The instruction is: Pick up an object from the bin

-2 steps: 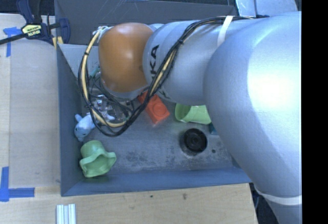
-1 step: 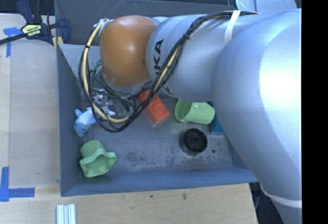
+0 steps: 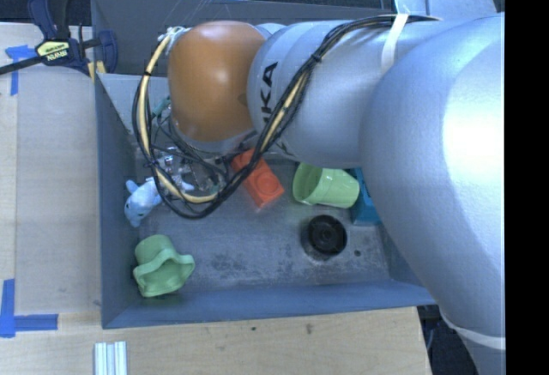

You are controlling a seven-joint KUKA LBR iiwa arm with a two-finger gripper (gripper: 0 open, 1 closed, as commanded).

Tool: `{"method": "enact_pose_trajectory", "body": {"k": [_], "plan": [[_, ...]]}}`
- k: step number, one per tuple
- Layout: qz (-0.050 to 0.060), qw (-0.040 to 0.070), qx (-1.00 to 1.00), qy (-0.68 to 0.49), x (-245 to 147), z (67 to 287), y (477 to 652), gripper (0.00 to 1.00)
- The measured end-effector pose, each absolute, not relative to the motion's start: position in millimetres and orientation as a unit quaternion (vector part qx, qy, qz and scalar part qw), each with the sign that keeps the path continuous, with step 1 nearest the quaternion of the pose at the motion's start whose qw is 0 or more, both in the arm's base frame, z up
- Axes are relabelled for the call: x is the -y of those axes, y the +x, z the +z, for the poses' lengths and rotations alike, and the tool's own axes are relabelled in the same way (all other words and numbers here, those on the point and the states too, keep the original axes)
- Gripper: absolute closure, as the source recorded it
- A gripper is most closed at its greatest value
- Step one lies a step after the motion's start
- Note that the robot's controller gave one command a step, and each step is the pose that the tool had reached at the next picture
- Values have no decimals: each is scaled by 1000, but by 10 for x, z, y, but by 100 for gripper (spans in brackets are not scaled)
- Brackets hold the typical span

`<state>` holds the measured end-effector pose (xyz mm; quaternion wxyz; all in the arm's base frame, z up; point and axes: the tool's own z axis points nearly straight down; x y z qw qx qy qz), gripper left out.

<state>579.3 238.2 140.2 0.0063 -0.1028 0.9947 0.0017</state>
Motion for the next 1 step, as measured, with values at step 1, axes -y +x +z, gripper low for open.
{"method": "enact_pose_trajectory", "body": {"k": [1], "plan": [[2,8,-995,-103,-2383,1493,5799,100]]}}
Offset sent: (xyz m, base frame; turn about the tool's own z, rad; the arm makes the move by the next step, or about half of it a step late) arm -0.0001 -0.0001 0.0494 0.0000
